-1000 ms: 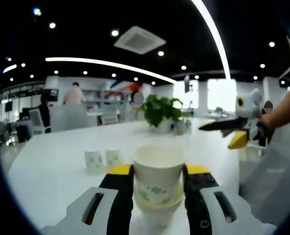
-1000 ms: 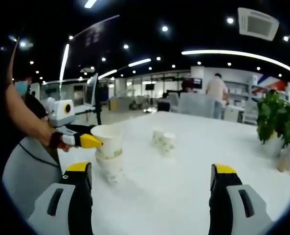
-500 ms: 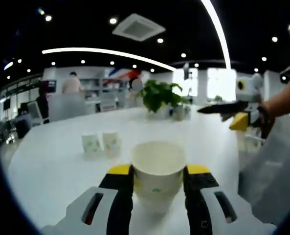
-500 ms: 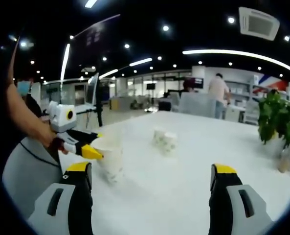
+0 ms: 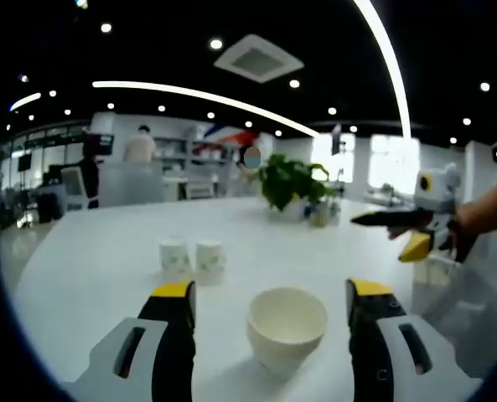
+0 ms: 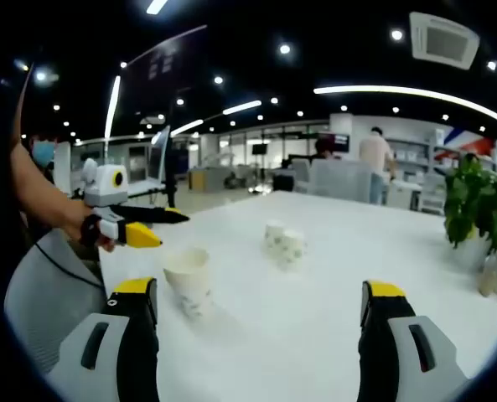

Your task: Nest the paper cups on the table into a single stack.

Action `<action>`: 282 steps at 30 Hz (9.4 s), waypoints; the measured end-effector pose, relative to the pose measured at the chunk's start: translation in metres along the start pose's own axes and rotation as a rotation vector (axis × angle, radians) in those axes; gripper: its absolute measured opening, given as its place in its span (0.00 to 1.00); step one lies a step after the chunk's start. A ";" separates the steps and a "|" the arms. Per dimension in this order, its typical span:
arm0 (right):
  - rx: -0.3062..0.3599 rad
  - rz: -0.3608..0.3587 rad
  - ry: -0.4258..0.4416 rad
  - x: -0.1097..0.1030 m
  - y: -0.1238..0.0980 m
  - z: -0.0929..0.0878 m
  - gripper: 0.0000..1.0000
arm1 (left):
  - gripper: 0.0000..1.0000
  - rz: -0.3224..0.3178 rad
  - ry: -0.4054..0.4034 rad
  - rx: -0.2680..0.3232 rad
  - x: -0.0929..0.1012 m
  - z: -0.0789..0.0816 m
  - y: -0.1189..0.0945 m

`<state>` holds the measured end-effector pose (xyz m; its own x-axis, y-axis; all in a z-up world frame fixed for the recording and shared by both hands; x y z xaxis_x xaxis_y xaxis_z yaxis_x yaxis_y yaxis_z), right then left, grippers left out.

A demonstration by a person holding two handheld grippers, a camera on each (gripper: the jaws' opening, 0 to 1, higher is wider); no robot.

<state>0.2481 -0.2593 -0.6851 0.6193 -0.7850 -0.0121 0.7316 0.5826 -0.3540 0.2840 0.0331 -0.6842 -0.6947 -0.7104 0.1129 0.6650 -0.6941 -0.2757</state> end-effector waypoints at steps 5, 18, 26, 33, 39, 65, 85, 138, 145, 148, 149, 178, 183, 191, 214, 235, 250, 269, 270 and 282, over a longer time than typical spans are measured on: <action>0.016 -0.002 0.007 -0.002 0.001 0.004 1.00 | 0.88 0.051 0.018 0.007 -0.018 0.012 -0.025; 0.003 -0.015 0.013 -0.001 0.003 -0.009 1.00 | 0.93 0.151 0.065 -0.064 -0.039 -0.010 -0.078; -0.013 -0.044 0.013 -0.001 0.000 -0.023 1.00 | 0.95 0.206 0.076 -0.135 -0.037 -0.032 -0.100; -0.005 -0.061 0.035 -0.004 -0.003 -0.028 1.00 | 0.94 0.226 0.022 -0.084 -0.033 -0.034 -0.106; -0.005 -0.059 0.031 -0.003 -0.005 -0.027 1.00 | 0.95 0.238 0.036 -0.110 -0.024 -0.044 -0.102; -0.021 -0.024 0.044 0.013 0.029 -0.023 1.00 | 0.95 0.202 0.071 -0.175 -0.015 -0.053 -0.094; -0.041 -0.005 0.027 0.049 0.103 -0.006 1.00 | 0.98 0.211 0.091 -0.210 -0.013 -0.057 -0.094; -0.180 0.031 -0.005 0.084 0.263 0.010 0.48 | 0.94 0.255 0.056 -0.241 -0.018 -0.063 -0.096; -0.181 0.055 0.029 0.082 0.268 0.011 0.37 | 0.94 0.252 0.055 -0.247 -0.017 -0.062 -0.096; -0.184 0.049 0.023 0.082 0.268 0.011 0.37 | 0.94 0.252 0.055 -0.244 -0.018 -0.062 -0.096; -0.185 0.049 0.021 0.082 0.267 0.011 0.37 | 0.94 0.253 0.056 -0.245 -0.018 -0.062 -0.096; -0.162 0.062 0.008 0.091 0.251 0.061 0.37 | 0.96 0.224 0.078 -0.240 -0.015 -0.059 -0.096; -0.153 0.054 -0.014 0.091 0.241 0.080 0.37 | 0.97 0.208 0.069 -0.238 -0.013 -0.058 -0.095; -0.148 0.055 -0.039 0.093 0.233 0.101 0.37 | 0.99 0.206 0.056 -0.226 -0.013 -0.057 -0.095; -0.129 0.066 -0.070 0.097 0.222 0.129 0.37 | 0.99 0.202 0.038 -0.231 -0.011 -0.057 -0.095; -0.131 0.087 -0.089 0.088 0.211 0.131 0.37 | 0.99 0.221 0.019 -0.215 -0.012 -0.056 -0.097; -0.109 0.117 -0.089 0.068 0.191 0.131 0.37 | 0.97 0.226 0.026 -0.217 -0.014 -0.055 -0.097; -0.072 0.124 -0.047 0.036 0.167 0.141 0.37 | 0.94 0.235 0.095 -0.283 -0.015 -0.062 -0.094; -0.071 0.126 -0.049 0.033 0.165 0.143 0.37 | 0.93 0.232 0.097 -0.286 -0.014 -0.063 -0.094; -0.064 0.162 -0.070 0.016 0.149 0.151 0.37 | 0.94 0.239 0.082 -0.255 -0.017 -0.057 -0.096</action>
<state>0.4103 -0.1537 -0.5969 0.7475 -0.6642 -0.0093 0.6025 0.6837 -0.4118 0.2161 0.1183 -0.7141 -0.5543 -0.8303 -0.0575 0.7289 -0.4509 -0.5152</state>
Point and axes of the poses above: the point that each gripper's makers call its tool centre point, and the gripper's own axes: y roughly forward along the fingers, x roughly to its right, z roughly out of its top, the point moved 9 cm from there along -y, roughly backward along the fingers, and after that the axes turned 8 degrees about -x, right-handed, at the moved point
